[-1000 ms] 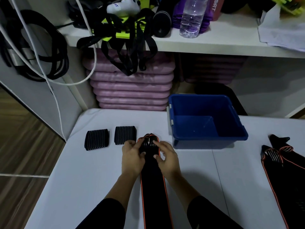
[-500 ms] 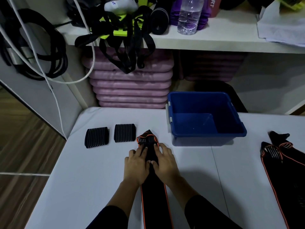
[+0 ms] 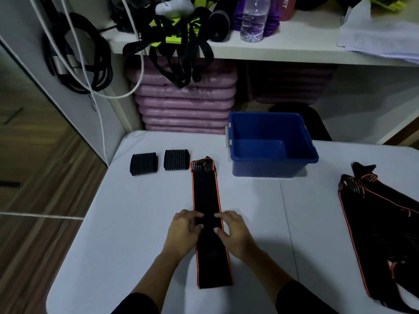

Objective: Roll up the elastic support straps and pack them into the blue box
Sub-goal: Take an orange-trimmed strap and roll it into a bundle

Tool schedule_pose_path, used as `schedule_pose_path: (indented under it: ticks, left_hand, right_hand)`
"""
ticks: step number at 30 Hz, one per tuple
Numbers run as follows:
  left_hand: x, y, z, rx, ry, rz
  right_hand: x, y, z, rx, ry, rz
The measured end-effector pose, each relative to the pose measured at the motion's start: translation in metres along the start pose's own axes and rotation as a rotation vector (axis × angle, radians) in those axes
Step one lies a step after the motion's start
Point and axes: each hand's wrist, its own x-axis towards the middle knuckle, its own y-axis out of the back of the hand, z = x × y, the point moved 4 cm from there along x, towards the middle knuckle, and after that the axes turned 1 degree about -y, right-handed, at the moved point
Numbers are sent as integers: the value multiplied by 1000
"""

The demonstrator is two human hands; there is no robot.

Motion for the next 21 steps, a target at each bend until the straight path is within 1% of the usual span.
schedule_pose_path:
  ticks: [2,4,6,9,11,14,19,21]
  left_hand:
    - [-26,0,7,-85,9,-53]
    - [-50,-1,10,-106,19,-94]
    - [-70,-3,10,-82,10,-136]
    - [-94,-7,7,22,-34,-198]
    - [-105,-12,4,121,-63,-246]
    - [-117,-21,-3,233,-79,-291]
    - [-124,-34,-3,295,-132,-211]
    - [-125,-34,-3,256,-116,-173]
  right_hand:
    - [-28,1,3,72,14,-73]
    - [-51,1,7,93,25,-172]
    - [-69,1,10,64,37,-251]
    - [-85,-2,11,-33,68,-315]
    - [-92,-7,11,-124,96,-323]
    - [-97,-13,11,-163,104,-273]
    - [-103,-15,8,-152,141,-221]
    - [-104,-12,9,-138,158,-208]
